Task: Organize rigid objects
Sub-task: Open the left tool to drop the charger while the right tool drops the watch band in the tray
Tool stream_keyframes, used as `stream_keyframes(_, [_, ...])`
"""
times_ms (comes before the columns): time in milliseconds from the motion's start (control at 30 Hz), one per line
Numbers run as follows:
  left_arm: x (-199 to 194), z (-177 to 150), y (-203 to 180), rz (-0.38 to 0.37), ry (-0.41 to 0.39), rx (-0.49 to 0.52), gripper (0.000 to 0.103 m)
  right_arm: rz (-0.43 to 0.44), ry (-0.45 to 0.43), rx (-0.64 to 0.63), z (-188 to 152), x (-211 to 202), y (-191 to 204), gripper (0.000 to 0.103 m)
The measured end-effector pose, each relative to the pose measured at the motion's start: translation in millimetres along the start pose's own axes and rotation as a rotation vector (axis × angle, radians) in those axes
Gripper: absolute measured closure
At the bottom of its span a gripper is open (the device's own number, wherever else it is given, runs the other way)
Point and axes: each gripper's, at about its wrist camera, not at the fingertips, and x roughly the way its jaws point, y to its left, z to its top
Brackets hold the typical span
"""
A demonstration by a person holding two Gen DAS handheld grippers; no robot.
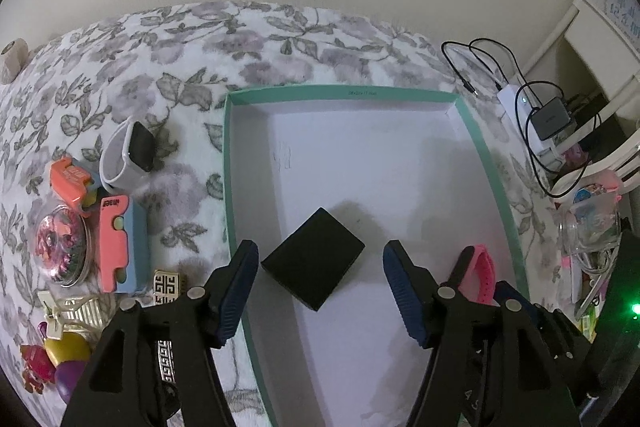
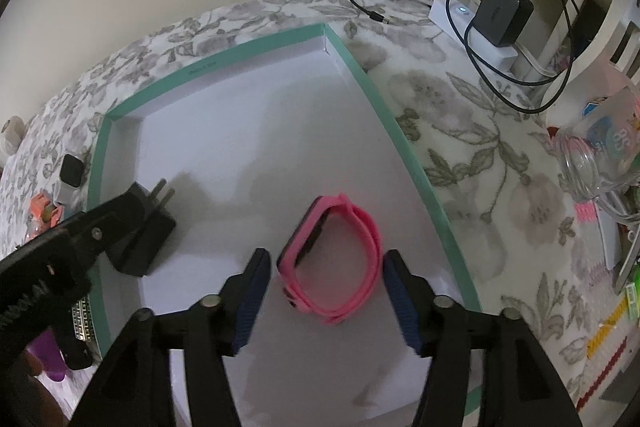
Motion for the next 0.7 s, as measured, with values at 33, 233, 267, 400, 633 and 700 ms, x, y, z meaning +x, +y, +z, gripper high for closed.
stream_keyframes(33, [-1.1,-0.3,0.3,-0.001,0.000,-0.001,0.036,0.002,-0.001,0.001,-0.4,-0.8,-0.1,0.037])
stream_keyframes(233, [-12.3,-4.1,6.3,0.018,-0.009,-0.015,0.036,0.003,-0.013,-0.001,-4.3,-8.2,1.8,0.035])
stream_keyframes(267, [-13.8,-4.9,8.2,0.022,-0.011,-0.019,0.036,0.003,-0.017,-0.002,-5.3,-9.4,2.5,0.032])
stream_keyframes(400, [-21.4,-8.8,19.8,0.049,-0.028,-0.047,0.032,-0.003,-0.026,-0.006,-8.7,-13.3,3.8,0.021])
stream_keyframes(633, [-39.4,-16.8,45.7,0.096,-0.076,-0.119,0.013,-0.015,-0.037,-0.014,-15.3,-22.1,6.6,0.010])
stream_keyframes(700, [-44.9,-19.3,51.4,0.093,-0.085,-0.134,0.012,-0.016,-0.048,-0.016,-18.1,-26.5,7.5,0.001])
